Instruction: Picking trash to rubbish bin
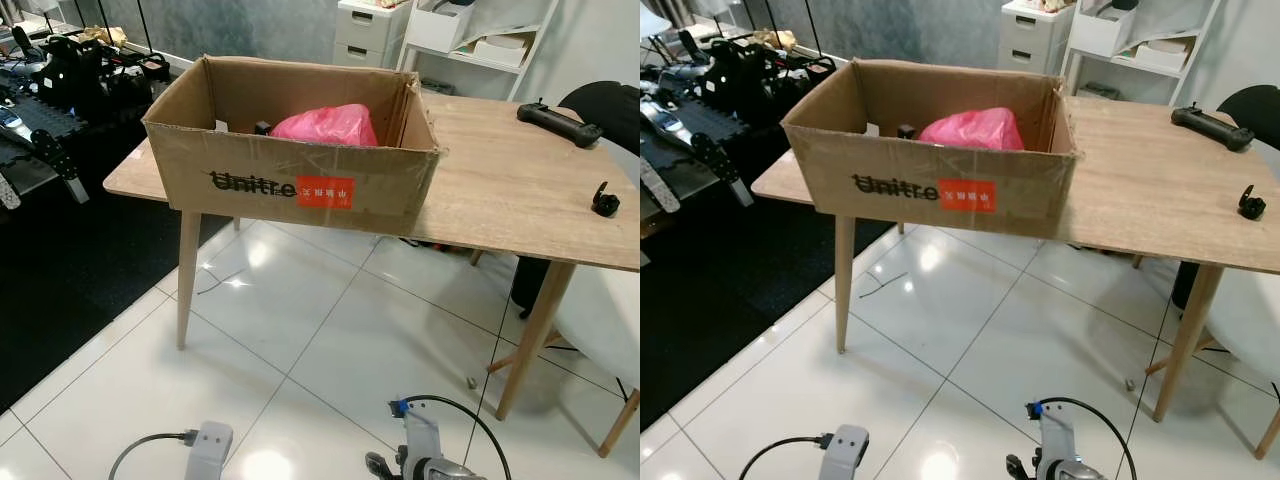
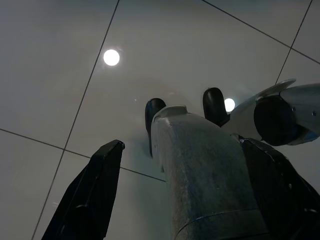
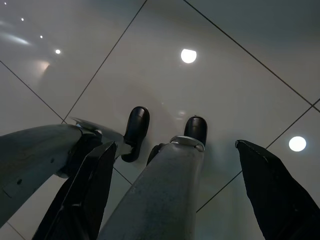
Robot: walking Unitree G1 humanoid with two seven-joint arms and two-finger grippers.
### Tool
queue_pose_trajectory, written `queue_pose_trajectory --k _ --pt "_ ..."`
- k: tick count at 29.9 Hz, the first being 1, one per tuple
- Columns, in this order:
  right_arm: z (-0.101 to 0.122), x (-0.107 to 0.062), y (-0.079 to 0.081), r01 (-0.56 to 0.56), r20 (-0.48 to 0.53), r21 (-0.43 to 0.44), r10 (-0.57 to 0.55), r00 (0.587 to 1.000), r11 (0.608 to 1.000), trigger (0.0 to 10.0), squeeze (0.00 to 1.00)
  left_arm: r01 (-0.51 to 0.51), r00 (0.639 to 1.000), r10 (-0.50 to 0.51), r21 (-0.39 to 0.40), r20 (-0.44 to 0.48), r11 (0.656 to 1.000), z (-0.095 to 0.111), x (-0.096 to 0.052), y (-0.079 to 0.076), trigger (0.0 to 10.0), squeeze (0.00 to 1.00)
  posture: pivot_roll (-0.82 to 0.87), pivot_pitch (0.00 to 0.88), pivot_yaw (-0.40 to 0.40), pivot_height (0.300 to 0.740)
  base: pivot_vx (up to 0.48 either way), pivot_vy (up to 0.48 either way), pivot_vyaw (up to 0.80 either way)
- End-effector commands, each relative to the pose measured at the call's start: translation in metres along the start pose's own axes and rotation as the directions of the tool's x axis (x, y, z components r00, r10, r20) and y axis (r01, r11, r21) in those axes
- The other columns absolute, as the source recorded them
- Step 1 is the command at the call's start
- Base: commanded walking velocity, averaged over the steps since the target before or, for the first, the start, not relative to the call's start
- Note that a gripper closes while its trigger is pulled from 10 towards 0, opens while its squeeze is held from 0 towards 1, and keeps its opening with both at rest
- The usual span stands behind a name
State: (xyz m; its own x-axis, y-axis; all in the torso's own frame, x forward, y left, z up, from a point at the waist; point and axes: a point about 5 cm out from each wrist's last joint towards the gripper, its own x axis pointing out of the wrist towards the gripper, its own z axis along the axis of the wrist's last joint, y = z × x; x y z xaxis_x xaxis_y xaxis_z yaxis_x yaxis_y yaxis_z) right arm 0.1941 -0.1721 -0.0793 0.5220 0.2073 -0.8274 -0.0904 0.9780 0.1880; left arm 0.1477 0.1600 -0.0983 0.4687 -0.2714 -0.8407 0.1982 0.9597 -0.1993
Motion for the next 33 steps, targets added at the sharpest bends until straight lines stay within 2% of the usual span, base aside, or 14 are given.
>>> queue_pose_trajectory --k 1,3,19,33 --pt "-0.002 0.000 0.000 0.001 -0.015 0.005 -0.001 1.000 1.000 10.0 0.00 -0.001 1.000 0.001 -0.021 -0.010 1.000 -0.006 -0.001 0.001 10.0 0.00 0.07 0.064 -0.039 0.740 0.000 0.000 0.00" --pt "-0.002 0.000 0.000 0.001 -0.016 0.004 -0.001 1.000 1.000 10.0 0.00 -0.001 1.000 0.001 -0.021 -0.009 1.000 -0.005 -0.001 0.001 10.0 0.00 0.07 0.064 -0.039 0.740 0.000 0.000 0.00" --pt "-0.002 0.000 -0.001 0.008 -0.024 0.017 -0.007 1.000 1.000 10.0 0.00 0.014 1.000 -0.015 0.009 0.014 1.000 0.011 0.003 -0.004 10.0 0.00 0.06 0.056 -0.032 0.740 0.000 0.000 -0.80" --pt "-0.002 0.000 -0.001 0.009 -0.029 0.011 -0.009 1.000 1.000 10.0 0.00 0.017 1.000 -0.018 0.006 0.022 1.000 0.011 0.004 -0.007 10.0 0.00 0.07 0.057 -0.036 0.740 0.000 0.000 -0.80"
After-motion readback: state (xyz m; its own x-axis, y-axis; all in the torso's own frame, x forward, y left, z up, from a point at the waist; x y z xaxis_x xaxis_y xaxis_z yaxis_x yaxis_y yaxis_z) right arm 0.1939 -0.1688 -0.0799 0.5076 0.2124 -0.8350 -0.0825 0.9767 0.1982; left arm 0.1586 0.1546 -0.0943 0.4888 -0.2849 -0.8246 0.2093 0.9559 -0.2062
